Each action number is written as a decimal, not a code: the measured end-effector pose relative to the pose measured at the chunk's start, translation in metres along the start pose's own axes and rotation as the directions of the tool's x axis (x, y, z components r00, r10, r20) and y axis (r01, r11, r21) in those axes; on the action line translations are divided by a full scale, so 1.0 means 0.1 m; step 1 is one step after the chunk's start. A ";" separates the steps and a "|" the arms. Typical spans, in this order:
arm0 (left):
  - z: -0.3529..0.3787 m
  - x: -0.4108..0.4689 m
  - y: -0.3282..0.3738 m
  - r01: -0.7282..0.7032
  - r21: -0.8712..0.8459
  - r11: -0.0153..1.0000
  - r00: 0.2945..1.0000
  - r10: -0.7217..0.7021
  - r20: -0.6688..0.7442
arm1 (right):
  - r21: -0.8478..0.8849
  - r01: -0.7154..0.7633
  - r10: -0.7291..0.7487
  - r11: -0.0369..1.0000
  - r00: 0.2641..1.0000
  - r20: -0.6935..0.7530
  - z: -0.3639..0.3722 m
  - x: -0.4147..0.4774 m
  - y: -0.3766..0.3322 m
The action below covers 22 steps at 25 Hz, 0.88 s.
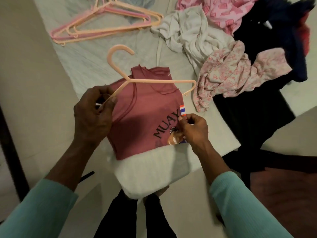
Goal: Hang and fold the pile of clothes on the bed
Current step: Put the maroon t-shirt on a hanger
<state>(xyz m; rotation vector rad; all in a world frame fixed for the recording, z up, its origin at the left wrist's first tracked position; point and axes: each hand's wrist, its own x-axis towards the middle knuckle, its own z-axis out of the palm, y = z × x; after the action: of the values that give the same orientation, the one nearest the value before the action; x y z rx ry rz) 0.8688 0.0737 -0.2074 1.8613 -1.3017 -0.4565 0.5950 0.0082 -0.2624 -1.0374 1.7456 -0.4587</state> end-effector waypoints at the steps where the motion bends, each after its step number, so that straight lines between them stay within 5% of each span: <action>1: -0.23 -0.01 0.23 -0.033 -0.002 0.999 0.999 0.033 -0.036 | -0.013 0.046 -0.045 0.999 0.999 0.023 -0.08 -0.07 -0.15; 8: -1.95 -0.24 1.94 -0.138 0.035 0.990 0.928 0.142 -0.345 | 0.054 0.462 -0.465 0.885 0.874 0.143 -0.85 -1.35 -1.43; 13: -2.97 -0.69 2.88 -0.171 0.029 0.985 0.904 0.169 -0.394 | 0.317 0.561 -0.632 0.765 0.750 0.196 -1.09 -2.47 -2.32; 18: -3.84 -1.49 3.41 -0.173 0.115 0.978 0.756 0.207 -0.621 | 0.373 0.714 -0.798 0.593 0.582 0.154 -1.01 -3.33 -2.72; 22: -4.43 -2.63 3.55 -0.101 0.165 0.981 0.681 0.189 -0.707 | 0.451 0.721 -0.850 0.527 0.445 0.282 -0.74 -4.30 -2.52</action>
<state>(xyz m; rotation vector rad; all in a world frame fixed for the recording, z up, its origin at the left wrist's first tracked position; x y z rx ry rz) 0.8455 0.4379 0.3013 1.7253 -0.9092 0.4365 0.6889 0.2060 0.1913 -1.5925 0.6071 -0.9128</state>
